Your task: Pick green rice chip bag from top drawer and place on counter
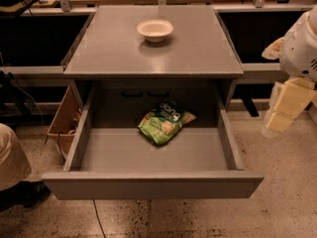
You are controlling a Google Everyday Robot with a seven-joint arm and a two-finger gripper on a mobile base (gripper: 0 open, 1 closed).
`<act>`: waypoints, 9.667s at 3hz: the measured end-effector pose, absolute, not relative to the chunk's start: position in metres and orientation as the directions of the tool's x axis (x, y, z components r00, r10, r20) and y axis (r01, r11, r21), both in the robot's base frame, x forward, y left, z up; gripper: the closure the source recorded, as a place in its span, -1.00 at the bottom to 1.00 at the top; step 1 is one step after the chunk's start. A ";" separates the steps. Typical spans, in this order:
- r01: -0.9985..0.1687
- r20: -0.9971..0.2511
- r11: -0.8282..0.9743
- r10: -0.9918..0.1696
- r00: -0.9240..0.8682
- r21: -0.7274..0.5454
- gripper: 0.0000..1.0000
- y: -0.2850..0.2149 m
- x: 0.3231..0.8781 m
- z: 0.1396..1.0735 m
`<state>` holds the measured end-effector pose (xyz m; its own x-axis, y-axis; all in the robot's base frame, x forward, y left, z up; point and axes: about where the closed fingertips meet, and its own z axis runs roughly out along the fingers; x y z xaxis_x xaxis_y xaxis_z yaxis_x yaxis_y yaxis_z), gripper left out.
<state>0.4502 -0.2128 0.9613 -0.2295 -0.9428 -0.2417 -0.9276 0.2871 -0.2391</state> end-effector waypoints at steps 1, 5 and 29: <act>-0.923 -0.336 0.349 -0.899 -0.281 -0.164 -1.00 -0.199 0.486 0.903; -0.931 -0.471 0.362 -0.830 -0.301 -0.044 -1.00 -0.098 0.570 0.756; -0.626 -0.921 0.779 -0.228 -0.315 0.021 0.64 -0.185 0.848 0.964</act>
Offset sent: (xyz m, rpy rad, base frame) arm 0.0941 0.0506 -0.1441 0.2927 0.0900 -0.0839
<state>0.8481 -0.1849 0.9639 -0.3152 -0.2281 -0.9212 -0.6261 0.7795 0.0212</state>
